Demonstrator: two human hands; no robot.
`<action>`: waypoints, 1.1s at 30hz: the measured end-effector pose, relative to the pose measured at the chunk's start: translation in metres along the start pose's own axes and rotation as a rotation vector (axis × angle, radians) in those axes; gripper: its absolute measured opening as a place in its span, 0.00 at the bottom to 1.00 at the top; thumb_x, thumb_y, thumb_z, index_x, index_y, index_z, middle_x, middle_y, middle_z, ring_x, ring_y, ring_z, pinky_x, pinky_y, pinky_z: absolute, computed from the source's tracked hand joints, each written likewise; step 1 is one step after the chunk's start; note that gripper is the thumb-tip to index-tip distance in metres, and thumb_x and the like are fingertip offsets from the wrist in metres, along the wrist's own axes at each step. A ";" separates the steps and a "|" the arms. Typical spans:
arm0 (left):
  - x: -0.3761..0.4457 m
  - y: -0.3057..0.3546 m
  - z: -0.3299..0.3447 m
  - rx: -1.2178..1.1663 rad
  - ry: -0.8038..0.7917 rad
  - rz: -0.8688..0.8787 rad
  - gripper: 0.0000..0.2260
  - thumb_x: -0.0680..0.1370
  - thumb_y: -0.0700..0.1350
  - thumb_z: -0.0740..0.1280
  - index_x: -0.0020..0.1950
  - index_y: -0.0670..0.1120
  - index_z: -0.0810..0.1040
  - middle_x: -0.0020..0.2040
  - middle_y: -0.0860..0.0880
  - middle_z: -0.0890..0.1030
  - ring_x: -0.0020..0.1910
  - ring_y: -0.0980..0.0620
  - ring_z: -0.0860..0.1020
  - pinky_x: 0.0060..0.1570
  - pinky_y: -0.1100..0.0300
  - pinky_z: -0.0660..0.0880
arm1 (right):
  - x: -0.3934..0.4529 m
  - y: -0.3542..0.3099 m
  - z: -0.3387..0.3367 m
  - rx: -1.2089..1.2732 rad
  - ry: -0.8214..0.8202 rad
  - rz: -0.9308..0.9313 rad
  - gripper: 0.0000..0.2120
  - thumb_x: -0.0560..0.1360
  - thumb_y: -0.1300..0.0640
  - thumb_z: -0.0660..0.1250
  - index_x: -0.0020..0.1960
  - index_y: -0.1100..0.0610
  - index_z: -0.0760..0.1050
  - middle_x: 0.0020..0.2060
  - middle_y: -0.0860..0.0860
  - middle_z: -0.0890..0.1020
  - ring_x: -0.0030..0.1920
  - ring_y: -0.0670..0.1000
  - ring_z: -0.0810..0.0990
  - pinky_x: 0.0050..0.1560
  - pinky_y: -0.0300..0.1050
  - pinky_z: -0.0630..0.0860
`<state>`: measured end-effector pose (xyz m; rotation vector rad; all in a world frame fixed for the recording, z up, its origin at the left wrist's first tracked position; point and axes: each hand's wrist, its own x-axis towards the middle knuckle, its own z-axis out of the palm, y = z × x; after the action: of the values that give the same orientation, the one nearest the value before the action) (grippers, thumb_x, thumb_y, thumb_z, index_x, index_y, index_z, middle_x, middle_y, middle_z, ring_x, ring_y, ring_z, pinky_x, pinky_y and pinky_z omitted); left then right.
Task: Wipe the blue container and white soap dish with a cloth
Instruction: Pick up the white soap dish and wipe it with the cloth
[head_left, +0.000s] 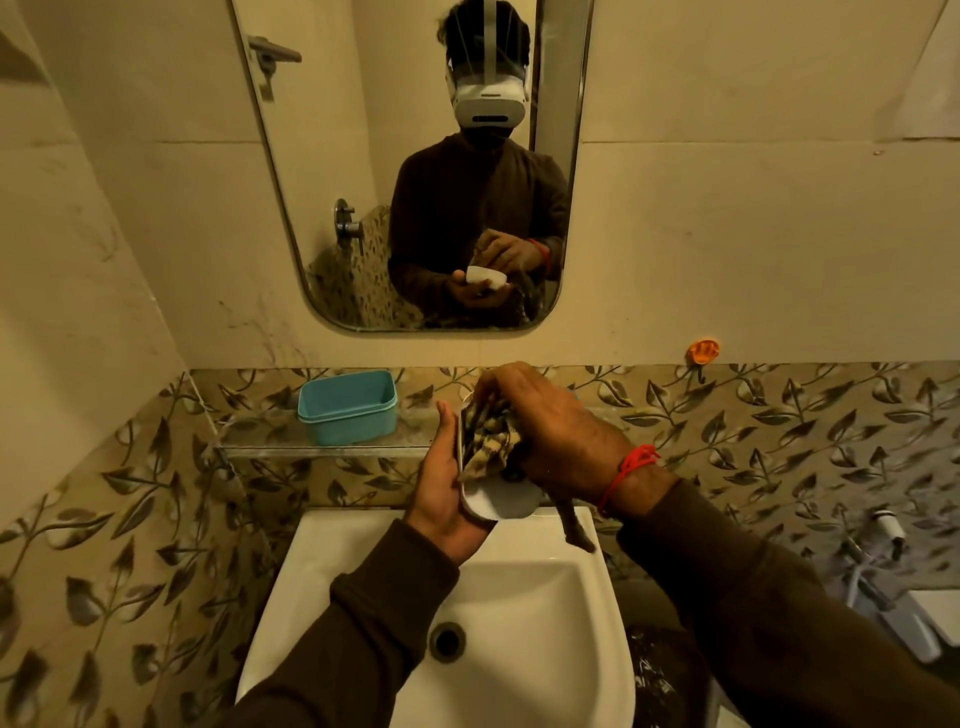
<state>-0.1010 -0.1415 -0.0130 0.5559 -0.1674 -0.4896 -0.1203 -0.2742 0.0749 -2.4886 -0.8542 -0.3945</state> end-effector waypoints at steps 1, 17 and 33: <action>0.000 -0.002 0.003 0.010 0.022 -0.002 0.32 0.80 0.68 0.55 0.68 0.44 0.80 0.67 0.36 0.79 0.65 0.38 0.79 0.60 0.41 0.78 | 0.001 0.002 0.000 -0.059 0.043 0.025 0.30 0.64 0.66 0.75 0.63 0.56 0.69 0.58 0.54 0.74 0.55 0.54 0.73 0.53 0.49 0.76; 0.006 0.011 0.012 0.025 0.080 0.099 0.27 0.82 0.64 0.57 0.65 0.44 0.80 0.57 0.39 0.82 0.57 0.43 0.82 0.60 0.47 0.79 | 0.004 -0.008 0.010 -0.088 0.187 0.012 0.20 0.67 0.63 0.74 0.58 0.56 0.79 0.53 0.54 0.82 0.56 0.54 0.75 0.56 0.45 0.71; 0.007 0.008 0.021 0.121 0.062 0.023 0.25 0.83 0.60 0.56 0.65 0.46 0.82 0.64 0.37 0.80 0.62 0.41 0.80 0.66 0.43 0.73 | 0.013 -0.006 -0.025 -0.385 0.144 -0.195 0.20 0.60 0.62 0.77 0.51 0.59 0.77 0.46 0.56 0.79 0.45 0.58 0.77 0.37 0.52 0.78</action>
<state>-0.0974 -0.1486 0.0090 0.6862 -0.1445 -0.4415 -0.1167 -0.2770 0.1038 -2.6834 -1.0462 -0.8671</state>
